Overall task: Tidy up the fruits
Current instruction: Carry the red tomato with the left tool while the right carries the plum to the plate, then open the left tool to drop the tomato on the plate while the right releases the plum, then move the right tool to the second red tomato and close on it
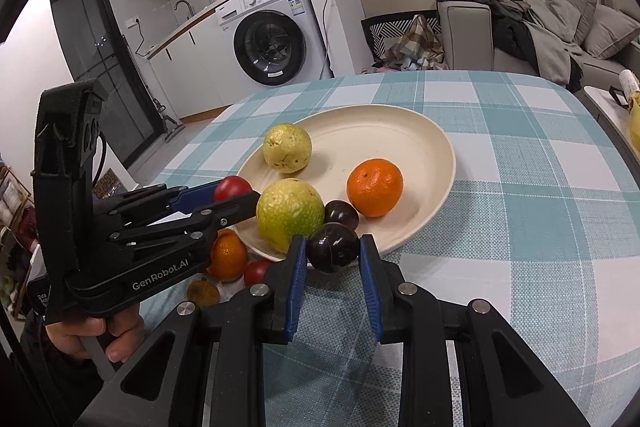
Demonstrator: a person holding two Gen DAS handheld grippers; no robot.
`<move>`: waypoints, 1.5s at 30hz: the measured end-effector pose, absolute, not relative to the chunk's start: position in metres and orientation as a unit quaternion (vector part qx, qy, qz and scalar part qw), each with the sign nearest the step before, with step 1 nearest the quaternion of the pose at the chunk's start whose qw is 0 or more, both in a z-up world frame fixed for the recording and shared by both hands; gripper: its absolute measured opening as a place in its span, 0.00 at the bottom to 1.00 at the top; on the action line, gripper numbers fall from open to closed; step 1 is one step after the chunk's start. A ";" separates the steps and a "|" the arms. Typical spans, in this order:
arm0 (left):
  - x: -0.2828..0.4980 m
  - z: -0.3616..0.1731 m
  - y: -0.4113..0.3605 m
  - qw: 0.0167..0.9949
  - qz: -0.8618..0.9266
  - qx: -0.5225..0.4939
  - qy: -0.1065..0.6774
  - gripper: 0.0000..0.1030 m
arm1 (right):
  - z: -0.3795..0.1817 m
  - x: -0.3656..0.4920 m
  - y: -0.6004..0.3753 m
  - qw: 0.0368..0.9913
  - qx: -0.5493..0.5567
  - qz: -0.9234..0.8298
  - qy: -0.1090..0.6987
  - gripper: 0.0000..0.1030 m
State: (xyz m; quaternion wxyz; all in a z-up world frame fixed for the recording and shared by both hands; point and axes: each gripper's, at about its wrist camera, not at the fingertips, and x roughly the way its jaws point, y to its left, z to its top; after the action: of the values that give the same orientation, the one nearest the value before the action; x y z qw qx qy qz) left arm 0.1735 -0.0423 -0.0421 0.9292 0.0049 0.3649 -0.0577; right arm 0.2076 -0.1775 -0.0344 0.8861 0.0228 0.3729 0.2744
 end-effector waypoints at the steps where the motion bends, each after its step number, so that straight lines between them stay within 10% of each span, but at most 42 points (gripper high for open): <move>1: 0.173 -0.042 -0.043 0.929 -0.058 0.006 0.365 0.26 | -0.035 0.208 -0.177 0.886 0.023 0.275 0.373 0.26; 12: 0.171 -0.041 -0.038 0.932 -0.051 -0.004 0.360 0.29 | -0.034 0.207 -0.179 0.888 0.029 0.276 0.368 0.38; 22: 0.154 -0.035 -0.022 0.940 -0.031 -0.012 0.339 0.79 | -0.032 0.203 -0.184 0.890 0.038 0.275 0.363 0.74; 31: 0.138 -0.031 -0.007 0.940 -0.027 -0.036 0.339 0.85 | -0.031 0.200 -0.186 0.891 0.040 0.277 0.357 0.95; 35: 0.127 -0.027 0.003 0.943 -0.011 -0.045 0.328 0.99 | -0.029 0.199 -0.187 0.893 0.043 0.281 0.348 0.98; 45: 0.099 -0.021 0.012 0.947 -0.003 -0.040 0.318 0.99 | -0.028 0.197 -0.182 0.891 0.035 0.283 0.353 1.00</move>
State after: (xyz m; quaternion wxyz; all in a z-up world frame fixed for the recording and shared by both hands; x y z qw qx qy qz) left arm 0.0994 0.0123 -0.0206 0.9473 -0.0402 0.3179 -0.0030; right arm 0.1965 -0.1823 -0.0283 0.8910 0.0346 0.3532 0.2832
